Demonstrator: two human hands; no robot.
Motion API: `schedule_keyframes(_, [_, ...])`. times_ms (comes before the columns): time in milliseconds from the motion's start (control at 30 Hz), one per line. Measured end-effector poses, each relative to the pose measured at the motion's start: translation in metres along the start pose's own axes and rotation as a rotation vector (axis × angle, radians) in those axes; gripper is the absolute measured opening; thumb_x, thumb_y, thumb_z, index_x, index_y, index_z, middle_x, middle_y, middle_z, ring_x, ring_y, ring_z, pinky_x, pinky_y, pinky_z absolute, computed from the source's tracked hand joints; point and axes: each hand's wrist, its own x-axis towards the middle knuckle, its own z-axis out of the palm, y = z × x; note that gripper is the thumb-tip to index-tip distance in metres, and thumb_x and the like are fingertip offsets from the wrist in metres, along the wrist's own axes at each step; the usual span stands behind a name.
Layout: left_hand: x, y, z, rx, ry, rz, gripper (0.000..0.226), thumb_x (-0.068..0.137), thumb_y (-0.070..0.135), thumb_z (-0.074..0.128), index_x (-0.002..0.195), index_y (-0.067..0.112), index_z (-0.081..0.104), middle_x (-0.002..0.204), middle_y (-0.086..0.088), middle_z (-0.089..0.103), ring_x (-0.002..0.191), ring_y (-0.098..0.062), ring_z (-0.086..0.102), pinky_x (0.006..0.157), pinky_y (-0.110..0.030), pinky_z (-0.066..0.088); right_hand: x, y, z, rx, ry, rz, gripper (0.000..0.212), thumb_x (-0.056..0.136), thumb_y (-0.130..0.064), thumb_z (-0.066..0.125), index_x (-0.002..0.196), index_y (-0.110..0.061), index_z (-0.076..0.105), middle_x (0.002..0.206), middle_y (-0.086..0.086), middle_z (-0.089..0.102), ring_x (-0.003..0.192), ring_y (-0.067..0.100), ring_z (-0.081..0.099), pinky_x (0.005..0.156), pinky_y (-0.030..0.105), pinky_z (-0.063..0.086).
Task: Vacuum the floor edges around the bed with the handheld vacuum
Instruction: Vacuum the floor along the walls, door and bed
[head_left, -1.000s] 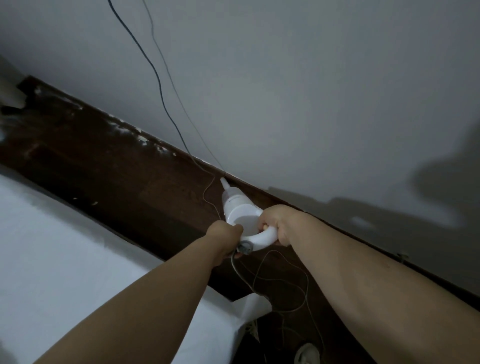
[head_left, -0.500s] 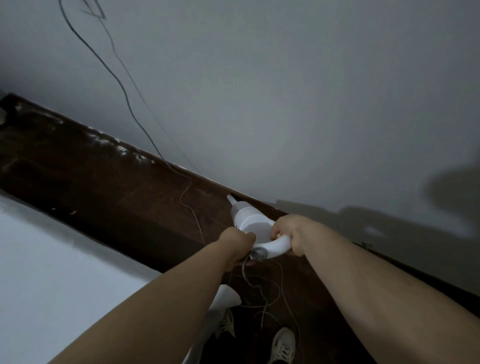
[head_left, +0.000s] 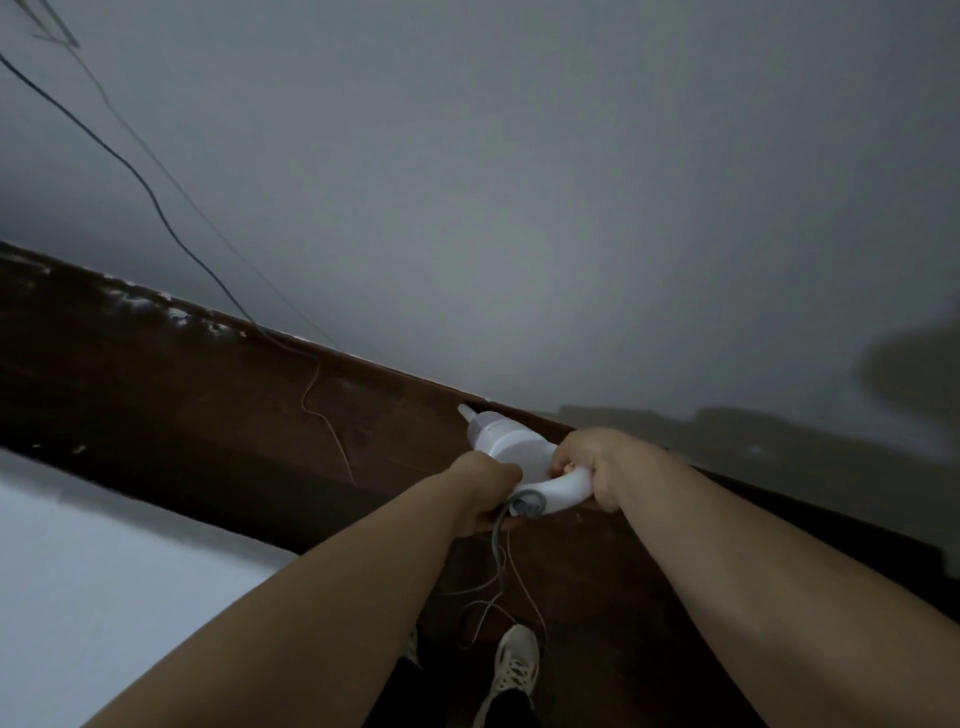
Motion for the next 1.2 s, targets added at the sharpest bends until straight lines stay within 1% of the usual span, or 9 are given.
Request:
schedule_keyframes(167, [-0.011, 0.002, 0.017, 0.002, -0.026, 0.044, 0.049, 0.095, 0.025, 0.056, 0.134, 0.000, 0.041, 0.102, -0.016, 0.060, 0.078, -0.021, 0.062, 0.053, -0.025, 0.051, -0.009, 0.017, -0.017, 0.068, 0.020, 0.003, 0.024, 0.084, 0.002, 0.057, 0.107, -0.001, 0.047, 0.109, 0.021, 0.055, 0.108, 0.034, 0.060, 0.096, 0.044, 0.050])
schedule_keyframes(300, [-0.016, -0.003, 0.020, 0.060, -0.024, 0.053, 0.045, 0.096, 0.023, 0.054, 0.133, -0.001, 0.043, 0.099, -0.016, 0.061, 0.066, -0.017, 0.060, 0.047, -0.021, 0.048, -0.013, 0.026, -0.013, 0.095, 0.036, 0.018, 0.026, 0.085, 0.000, 0.057, 0.109, -0.002, 0.047, 0.116, 0.021, 0.055, 0.110, 0.033, 0.058, 0.097, 0.043, 0.049])
schedule_keyframes(433, [-0.023, -0.011, 0.007, 0.115, -0.026, 0.059, 0.043, 0.096, 0.020, 0.051, 0.133, -0.002, 0.044, 0.097, -0.016, 0.060, 0.065, -0.017, 0.059, 0.046, -0.022, 0.046, -0.023, 0.030, 0.005, 0.128, 0.051, 0.020, 0.042, 0.083, 0.001, 0.056, 0.124, -0.003, 0.048, 0.118, 0.020, 0.055, 0.108, 0.034, 0.059, 0.094, 0.043, 0.051])
schedule_keyframes(533, [-0.033, -0.018, -0.014, 0.104, -0.023, 0.061, 0.044, 0.097, 0.019, 0.050, 0.134, -0.001, 0.041, 0.094, -0.014, 0.059, 0.069, -0.017, 0.060, 0.046, -0.022, 0.047, -0.031, 0.024, 0.025, 0.172, 0.045, -0.008, 0.036, 0.082, 0.005, 0.055, 0.116, -0.003, 0.048, 0.114, 0.019, 0.054, 0.106, 0.034, 0.059, 0.090, 0.042, 0.053])
schedule_keyframes(667, [-0.047, -0.021, -0.056, 0.086, 0.010, 0.084, 0.042, 0.097, 0.018, 0.050, 0.133, -0.001, 0.042, 0.089, -0.012, 0.058, 0.068, -0.017, 0.058, 0.042, -0.020, 0.046, -0.040, 0.001, 0.060, 0.164, 0.042, -0.054, 0.044, 0.078, 0.009, 0.054, 0.120, -0.004, 0.052, 0.116, 0.018, 0.056, 0.103, 0.033, 0.061, 0.081, 0.040, 0.056])
schedule_keyframes(900, [-0.052, -0.039, -0.146, 0.030, 0.087, 0.085, 0.034, 0.095, 0.018, 0.052, 0.124, 0.000, 0.050, 0.105, -0.018, 0.064, 0.073, -0.019, 0.063, 0.043, -0.021, 0.049, -0.052, -0.048, 0.142, 0.089, 0.000, -0.139, 0.043, 0.078, 0.009, 0.054, 0.119, -0.006, 0.053, 0.113, 0.017, 0.057, 0.100, 0.032, 0.062, 0.081, 0.040, 0.056])
schedule_keyframes(1000, [-0.046, -0.042, -0.179, -0.009, 0.125, 0.098, 0.034, 0.096, 0.019, 0.052, 0.123, 0.000, 0.051, 0.112, -0.019, 0.064, 0.088, -0.025, 0.064, 0.050, -0.023, 0.051, -0.048, -0.071, 0.171, 0.069, -0.004, -0.157, 0.043, 0.078, 0.009, 0.051, 0.119, -0.006, 0.054, 0.110, 0.017, 0.057, 0.101, 0.032, 0.062, 0.081, 0.040, 0.055])
schedule_keyframes(1100, [-0.036, -0.041, -0.206, -0.045, 0.158, 0.088, 0.033, 0.095, 0.019, 0.053, 0.122, 0.000, 0.052, 0.111, -0.019, 0.064, 0.088, -0.025, 0.063, 0.051, -0.024, 0.052, -0.043, -0.094, 0.194, 0.045, -0.026, -0.162, 0.042, 0.077, 0.008, 0.052, 0.116, -0.007, 0.053, 0.114, 0.018, 0.057, 0.102, 0.032, 0.062, 0.085, 0.042, 0.055])
schedule_keyframes(1200, [-0.021, -0.040, -0.225, -0.068, 0.184, 0.076, 0.034, 0.094, 0.021, 0.055, 0.121, 0.001, 0.053, 0.107, -0.018, 0.065, 0.089, -0.027, 0.066, 0.062, -0.029, 0.055, -0.035, -0.113, 0.207, 0.019, -0.037, -0.178, 0.039, 0.078, 0.008, 0.053, 0.114, -0.007, 0.052, 0.112, 0.017, 0.057, 0.102, 0.032, 0.062, 0.083, 0.040, 0.056])
